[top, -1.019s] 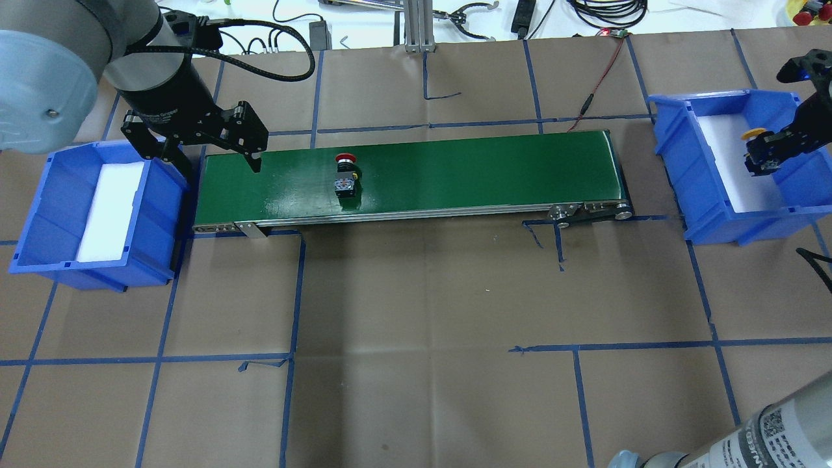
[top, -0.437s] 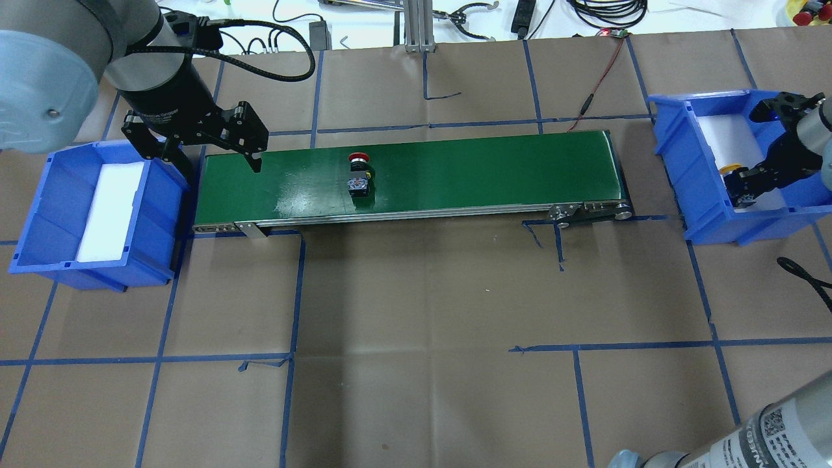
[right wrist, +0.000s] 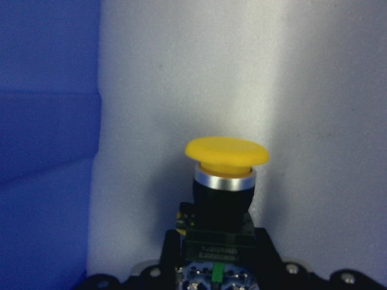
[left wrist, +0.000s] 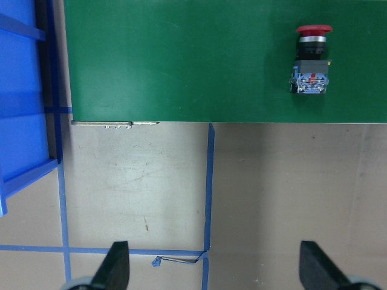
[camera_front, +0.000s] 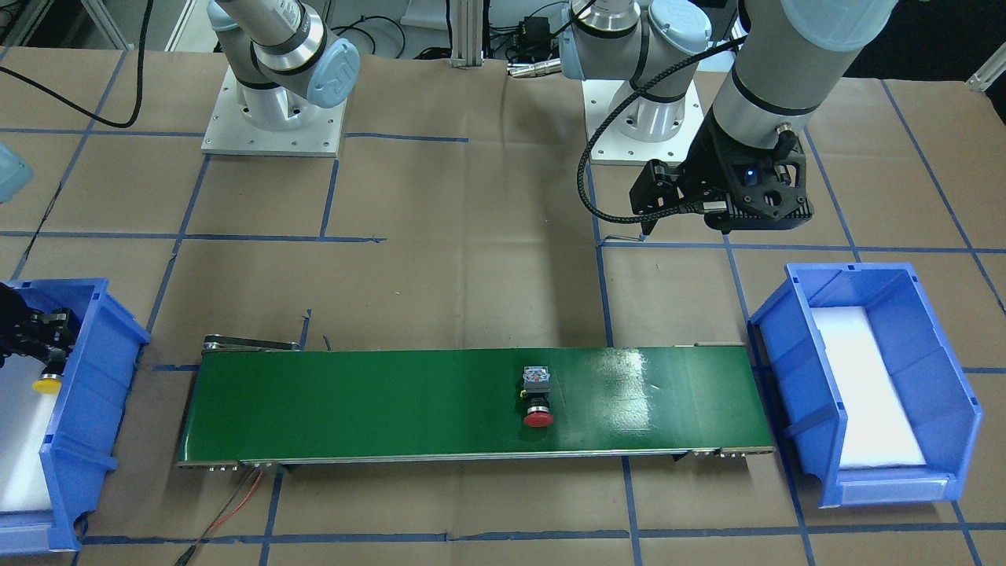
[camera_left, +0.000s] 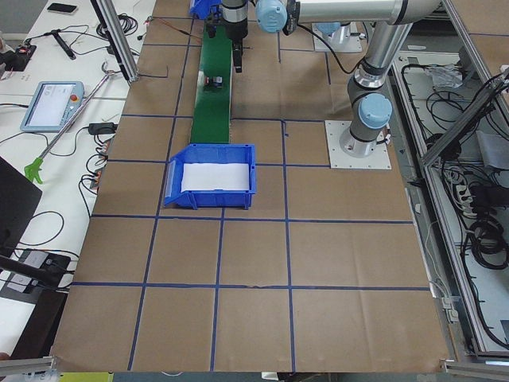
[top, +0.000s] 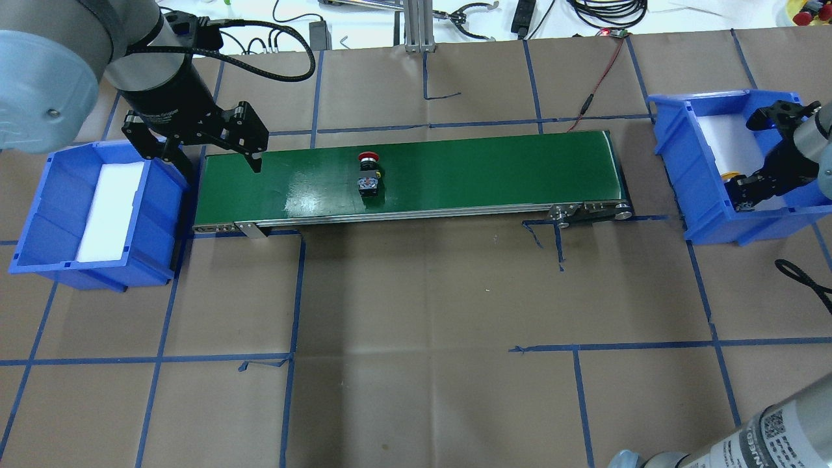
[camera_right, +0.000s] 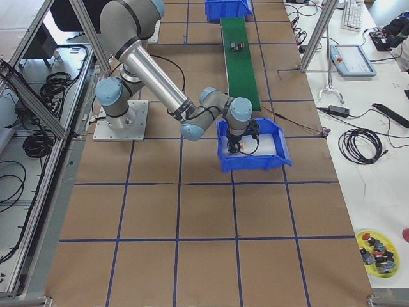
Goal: Transport two buttons from left to right
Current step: 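Lower the yellow button into the bin and open the right gripper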
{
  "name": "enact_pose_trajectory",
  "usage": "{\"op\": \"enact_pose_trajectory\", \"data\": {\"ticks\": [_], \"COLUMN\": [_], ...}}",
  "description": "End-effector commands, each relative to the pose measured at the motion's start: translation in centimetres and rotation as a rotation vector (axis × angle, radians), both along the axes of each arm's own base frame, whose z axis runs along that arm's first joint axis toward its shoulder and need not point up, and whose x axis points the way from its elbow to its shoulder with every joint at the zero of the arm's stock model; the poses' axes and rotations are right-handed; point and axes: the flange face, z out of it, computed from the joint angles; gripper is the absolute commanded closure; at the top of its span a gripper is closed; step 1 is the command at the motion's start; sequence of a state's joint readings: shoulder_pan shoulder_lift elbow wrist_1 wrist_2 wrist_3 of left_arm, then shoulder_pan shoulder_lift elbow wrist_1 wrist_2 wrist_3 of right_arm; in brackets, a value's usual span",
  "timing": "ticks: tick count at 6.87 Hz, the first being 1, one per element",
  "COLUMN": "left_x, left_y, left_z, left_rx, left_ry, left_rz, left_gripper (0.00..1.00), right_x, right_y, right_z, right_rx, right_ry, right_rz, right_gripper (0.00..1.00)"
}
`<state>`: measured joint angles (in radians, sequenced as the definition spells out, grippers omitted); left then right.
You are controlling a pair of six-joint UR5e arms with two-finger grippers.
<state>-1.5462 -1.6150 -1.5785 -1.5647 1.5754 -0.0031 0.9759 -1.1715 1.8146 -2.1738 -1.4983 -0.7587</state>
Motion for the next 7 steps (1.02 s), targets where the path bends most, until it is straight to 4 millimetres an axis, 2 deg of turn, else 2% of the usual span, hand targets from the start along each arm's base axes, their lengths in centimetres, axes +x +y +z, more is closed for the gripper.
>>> {"op": "enact_pose_trajectory", "data": {"ticks": [1, 3, 4, 5, 6, 7], "left_x": [0.0, 0.0, 0.0, 0.0, 0.0, 0.0], "left_y": [0.0, 0.0, 0.0, 0.0, 0.0, 0.0], "left_z": [0.1, 0.1, 0.1, 0.0, 0.1, 0.1], "left_rx": [-0.001, -0.003, -0.003, -0.001, -0.003, -0.003], "left_ry": [0.000, 0.000, 0.000, 0.000, 0.000, 0.000], "left_rz": [0.000, 0.000, 0.000, 0.001, 0.001, 0.001], "left_gripper": [0.00, 0.00, 0.00, 0.00, 0.00, 0.00], "right_x": [-0.1, -0.4, -0.9, -1.4, -1.0, -0.2], "right_y": [-0.2, -0.6, -1.5, -2.5, -2.2, -1.9], "right_z": [0.1, 1.0, 2.8, 5.6, 8.9, 11.5], "right_rx": [-0.007, -0.021, -0.044, -0.084, -0.055, -0.031], "right_ry": [-0.002, 0.009, 0.024, 0.048, 0.027, 0.008], "right_rz": [-0.003, -0.006, -0.009, -0.032, -0.062, -0.119], "right_gripper": [0.35, 0.34, 0.34, 0.34, 0.27, 0.01]}}
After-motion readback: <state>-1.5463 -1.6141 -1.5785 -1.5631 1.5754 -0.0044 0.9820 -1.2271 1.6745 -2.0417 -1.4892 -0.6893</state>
